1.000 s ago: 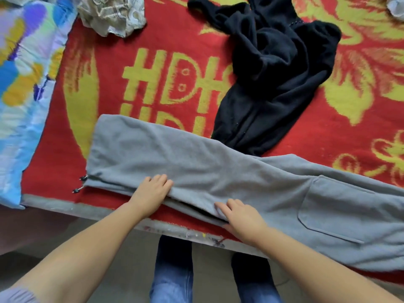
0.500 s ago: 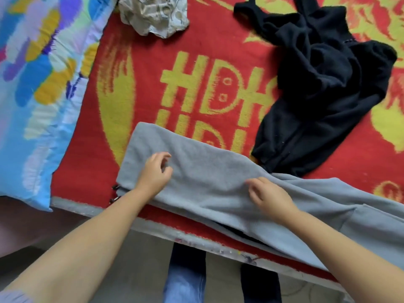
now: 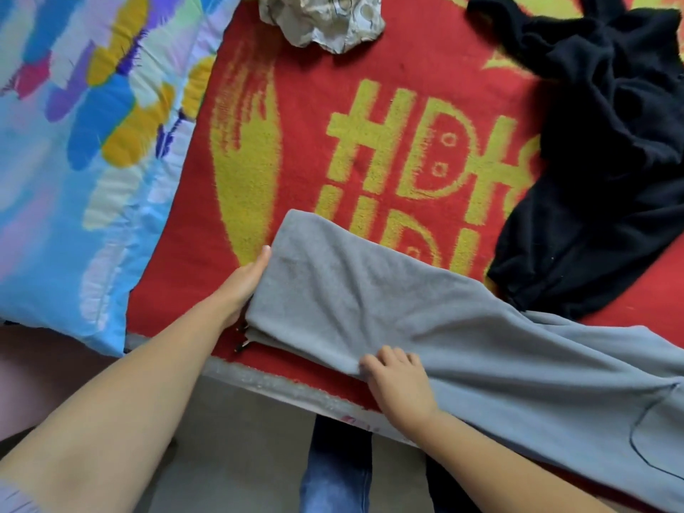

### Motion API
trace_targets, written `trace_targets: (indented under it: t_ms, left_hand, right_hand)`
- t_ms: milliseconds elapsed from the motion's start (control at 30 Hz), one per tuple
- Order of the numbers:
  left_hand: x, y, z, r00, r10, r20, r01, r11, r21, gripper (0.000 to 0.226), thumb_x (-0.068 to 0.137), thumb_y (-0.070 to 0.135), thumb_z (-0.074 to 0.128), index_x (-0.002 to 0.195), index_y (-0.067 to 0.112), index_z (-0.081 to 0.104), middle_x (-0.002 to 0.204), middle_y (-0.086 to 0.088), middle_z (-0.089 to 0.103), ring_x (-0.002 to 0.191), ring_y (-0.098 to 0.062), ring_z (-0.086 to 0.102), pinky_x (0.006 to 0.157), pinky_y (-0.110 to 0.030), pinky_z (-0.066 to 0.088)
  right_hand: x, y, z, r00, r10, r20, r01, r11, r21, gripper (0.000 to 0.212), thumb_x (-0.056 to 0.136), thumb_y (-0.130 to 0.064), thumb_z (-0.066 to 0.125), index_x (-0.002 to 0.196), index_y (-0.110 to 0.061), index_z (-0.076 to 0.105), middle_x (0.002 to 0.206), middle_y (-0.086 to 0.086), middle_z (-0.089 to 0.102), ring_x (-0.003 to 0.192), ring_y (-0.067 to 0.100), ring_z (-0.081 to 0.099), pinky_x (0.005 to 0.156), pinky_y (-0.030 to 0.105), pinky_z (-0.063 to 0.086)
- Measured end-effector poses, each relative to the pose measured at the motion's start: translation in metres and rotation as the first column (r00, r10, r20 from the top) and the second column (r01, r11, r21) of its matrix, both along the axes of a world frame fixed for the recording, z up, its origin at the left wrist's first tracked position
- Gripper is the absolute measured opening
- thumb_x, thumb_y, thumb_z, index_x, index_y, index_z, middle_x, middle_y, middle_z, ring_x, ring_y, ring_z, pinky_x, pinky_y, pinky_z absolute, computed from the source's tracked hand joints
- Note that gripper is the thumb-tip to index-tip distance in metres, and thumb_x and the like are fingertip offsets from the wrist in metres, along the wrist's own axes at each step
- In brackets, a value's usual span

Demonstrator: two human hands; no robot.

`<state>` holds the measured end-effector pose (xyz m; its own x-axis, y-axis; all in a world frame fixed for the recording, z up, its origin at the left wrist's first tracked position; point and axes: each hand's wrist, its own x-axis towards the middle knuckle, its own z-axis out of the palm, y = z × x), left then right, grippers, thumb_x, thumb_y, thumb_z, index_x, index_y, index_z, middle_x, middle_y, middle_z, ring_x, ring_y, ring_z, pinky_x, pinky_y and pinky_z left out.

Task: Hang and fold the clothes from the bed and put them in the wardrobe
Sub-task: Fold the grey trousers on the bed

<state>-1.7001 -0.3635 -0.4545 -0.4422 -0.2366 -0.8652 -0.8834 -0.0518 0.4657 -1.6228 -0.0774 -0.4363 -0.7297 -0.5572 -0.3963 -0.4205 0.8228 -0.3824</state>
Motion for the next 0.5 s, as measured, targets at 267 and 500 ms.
trace_targets:
  t_ms: [267,500]
  left_hand:
    - [-0.012,0.002,-0.003,0.958,-0.203,-0.203,0.140,0.948,-0.286,0.023,0.098,0.020,0.048,0.096,0.004,0.064,0.085,-0.008,0.065,0.075,-0.018,0.056,0.060,-0.031,0.038]
    - [-0.004,-0.007,-0.008,0.986,-0.091,-0.137,0.056,0.969,-0.240,0.055,0.096,0.056,0.037,0.101,0.009,0.065,0.094,-0.004,0.066,0.089,-0.019,0.059,0.079,-0.034,0.045]
  right_hand:
    - [-0.003,0.003,0.008,0.972,0.130,0.195,-0.109,0.987,-0.114,0.032,0.082,-0.009,0.059,0.111,-0.022,0.067,0.090,0.004,0.058,0.078,0.025,0.059,0.054,0.029,0.042]
    - [-0.025,-0.021,0.003,0.993,0.078,0.087,-0.071,0.995,-0.075,0.039,0.090,-0.047,0.044,0.120,-0.028,0.061,0.115,-0.002,0.056,0.106,0.022,0.055,0.091,0.036,0.042]
